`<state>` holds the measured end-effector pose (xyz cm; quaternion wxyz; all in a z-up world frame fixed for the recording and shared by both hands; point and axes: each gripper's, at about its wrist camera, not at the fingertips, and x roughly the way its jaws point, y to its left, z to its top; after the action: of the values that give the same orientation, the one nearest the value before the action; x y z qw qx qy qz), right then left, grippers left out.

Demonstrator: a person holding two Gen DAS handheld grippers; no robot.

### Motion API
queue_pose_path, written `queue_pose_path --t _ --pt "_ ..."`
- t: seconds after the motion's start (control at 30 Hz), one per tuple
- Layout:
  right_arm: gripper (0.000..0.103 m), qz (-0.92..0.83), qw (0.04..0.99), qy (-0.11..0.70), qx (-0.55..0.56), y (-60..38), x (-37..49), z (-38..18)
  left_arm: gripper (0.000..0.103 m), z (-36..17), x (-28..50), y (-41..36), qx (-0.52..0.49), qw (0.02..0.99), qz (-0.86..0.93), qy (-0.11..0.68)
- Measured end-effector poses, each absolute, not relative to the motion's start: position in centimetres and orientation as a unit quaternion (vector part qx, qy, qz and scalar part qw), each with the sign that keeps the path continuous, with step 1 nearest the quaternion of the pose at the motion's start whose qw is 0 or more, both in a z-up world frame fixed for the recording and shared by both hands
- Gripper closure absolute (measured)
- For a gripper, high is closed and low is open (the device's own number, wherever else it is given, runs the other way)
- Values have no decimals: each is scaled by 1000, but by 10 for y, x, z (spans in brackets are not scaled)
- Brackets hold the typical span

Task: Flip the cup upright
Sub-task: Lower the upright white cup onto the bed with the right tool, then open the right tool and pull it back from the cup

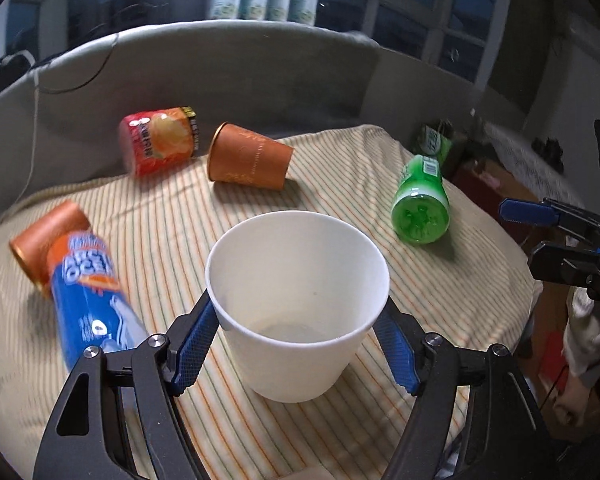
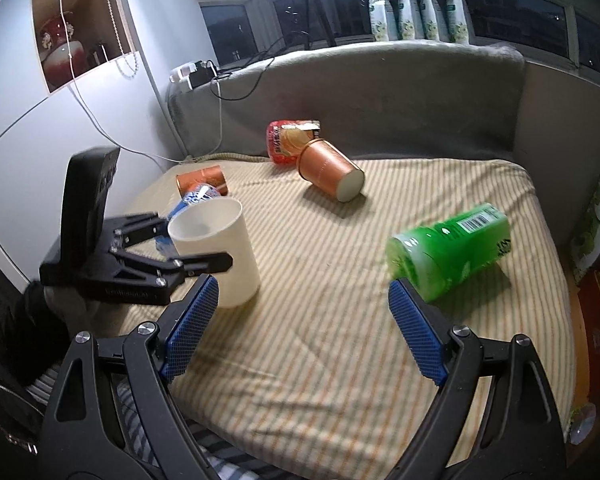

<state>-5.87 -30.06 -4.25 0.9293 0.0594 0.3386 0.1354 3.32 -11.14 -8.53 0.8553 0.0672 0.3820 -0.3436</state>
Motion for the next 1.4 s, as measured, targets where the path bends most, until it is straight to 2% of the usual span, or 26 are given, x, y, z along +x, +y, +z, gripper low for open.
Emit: queue_pose_path --t 0.77,0.9,1.07,1.27,1.4 --pt "14 145 932 326 60 -274 -59 -38 28 -89 10 -99 66 872 -329 356" --pt "14 149 932 324 61 -269 -63 -37 22 -88 5 -95 66 871 -331 357" --pt "14 151 935 315 60 -262 -69 -33 22 -87 -3 -85 68 876 -320 356" --pt "14 127 946 295 49 -252 -79 -28 22 -73 -24 -61 50 892 -294 340" --pt "14 97 954 281 44 -247 -87 -24 22 -50 -43 -46 44 919 -253 299"
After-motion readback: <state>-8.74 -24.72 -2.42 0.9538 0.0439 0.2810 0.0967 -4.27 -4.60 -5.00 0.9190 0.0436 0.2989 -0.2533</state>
